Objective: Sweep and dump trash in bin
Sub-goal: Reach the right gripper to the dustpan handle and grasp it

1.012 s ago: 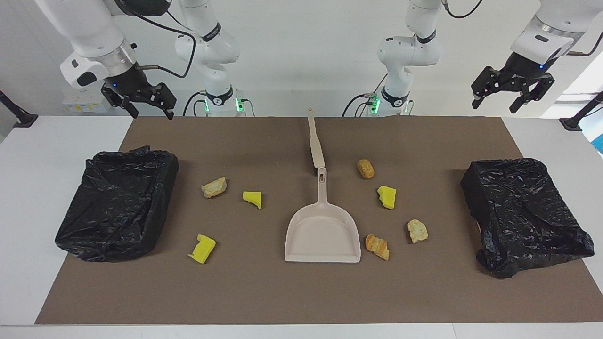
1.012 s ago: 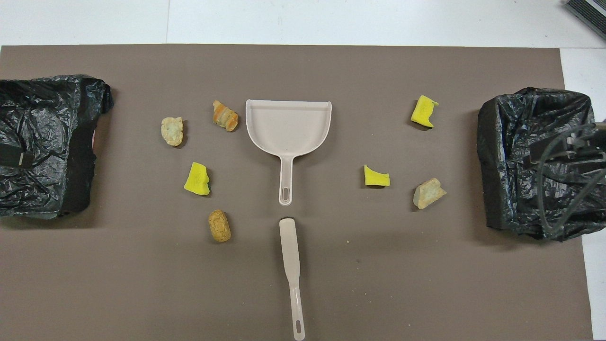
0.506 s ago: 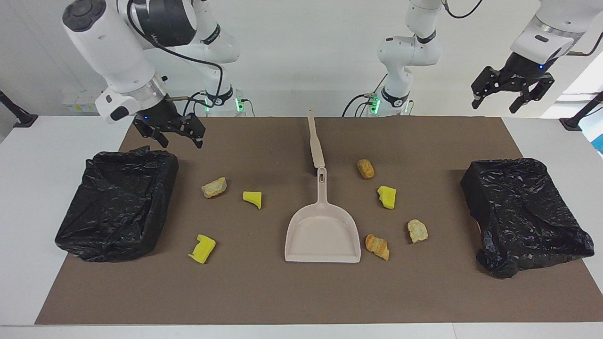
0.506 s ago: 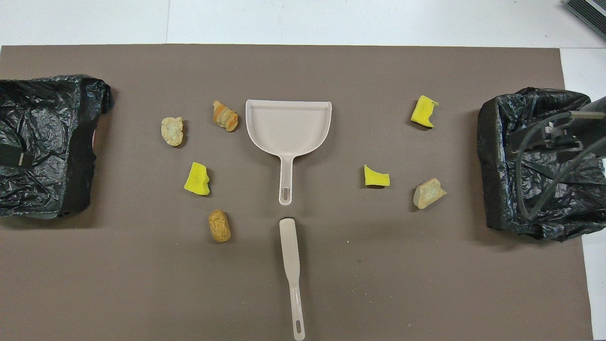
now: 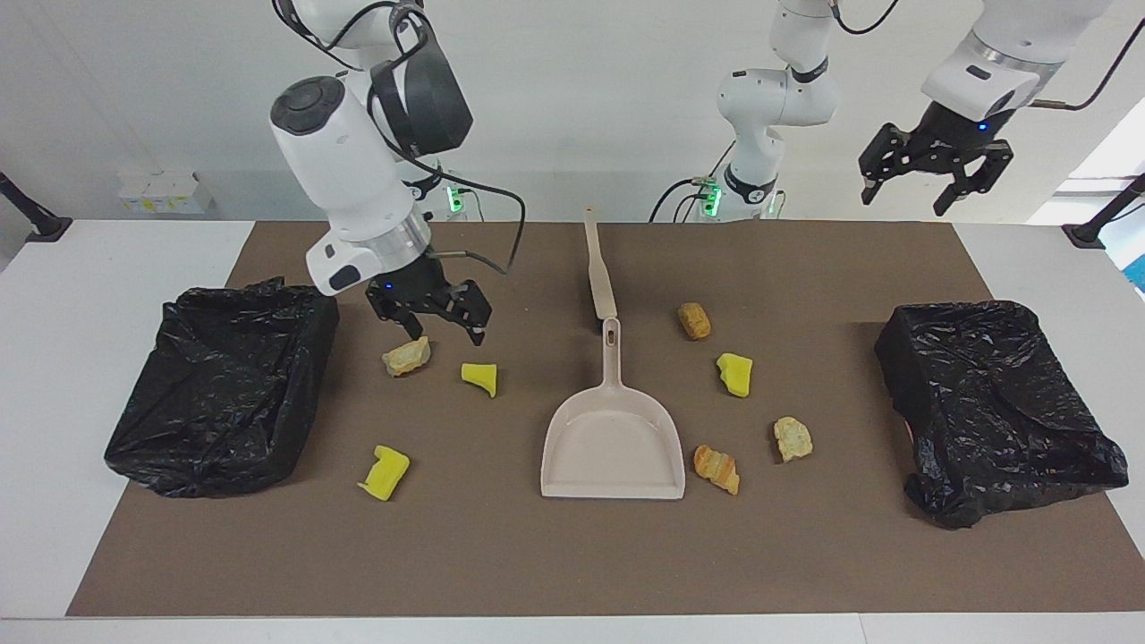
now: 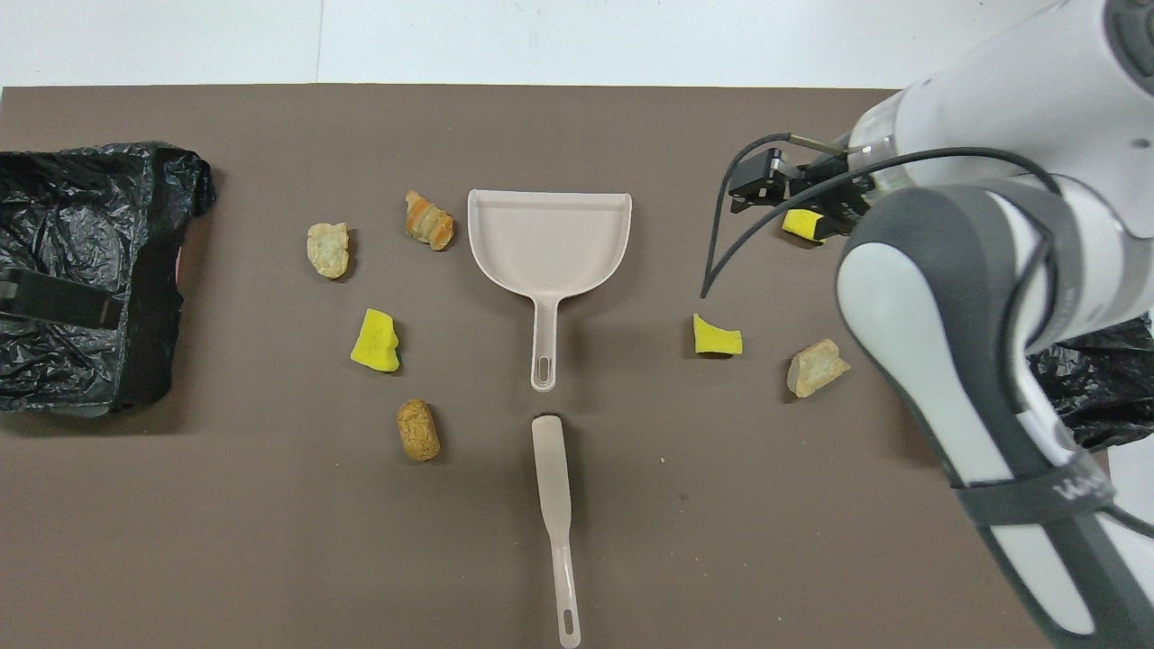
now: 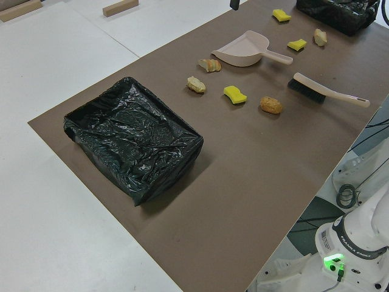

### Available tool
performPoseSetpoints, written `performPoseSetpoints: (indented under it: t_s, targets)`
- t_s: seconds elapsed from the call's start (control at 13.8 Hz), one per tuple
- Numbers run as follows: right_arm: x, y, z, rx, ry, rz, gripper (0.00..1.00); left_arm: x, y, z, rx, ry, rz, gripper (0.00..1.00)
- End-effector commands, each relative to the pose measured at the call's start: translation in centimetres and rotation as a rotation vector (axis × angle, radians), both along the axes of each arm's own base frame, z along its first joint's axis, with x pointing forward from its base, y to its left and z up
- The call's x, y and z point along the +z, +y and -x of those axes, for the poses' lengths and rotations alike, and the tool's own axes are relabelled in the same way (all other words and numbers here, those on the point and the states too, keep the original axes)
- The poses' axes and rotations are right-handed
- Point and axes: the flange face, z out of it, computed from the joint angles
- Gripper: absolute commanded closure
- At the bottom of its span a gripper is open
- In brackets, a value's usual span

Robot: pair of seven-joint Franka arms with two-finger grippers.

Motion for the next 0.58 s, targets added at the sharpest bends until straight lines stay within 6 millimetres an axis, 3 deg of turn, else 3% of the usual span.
performPoseSetpoints:
  t_s: [0.0, 0.22, 0.51]
  targets:
    - [-1.9, 4.8, -0.3, -0.007, -0.025, 0.019, 0.00, -0.8, -4.3, 2.9, 0.015, 0.023, -0.018, 0.00]
    - [-4.6, 11.0, 1.1, -0.002, -0.052, 0.098, 0.00, -3.5, -7.7, 5.4, 0.049, 0.024, -0.016, 0.00]
    - [-7.9, 14.5, 3.1, 0.040, -0.027, 0.125, 0.00, -8.5, -12.8, 10.2, 0.079, 0.026, -0.014, 0.00]
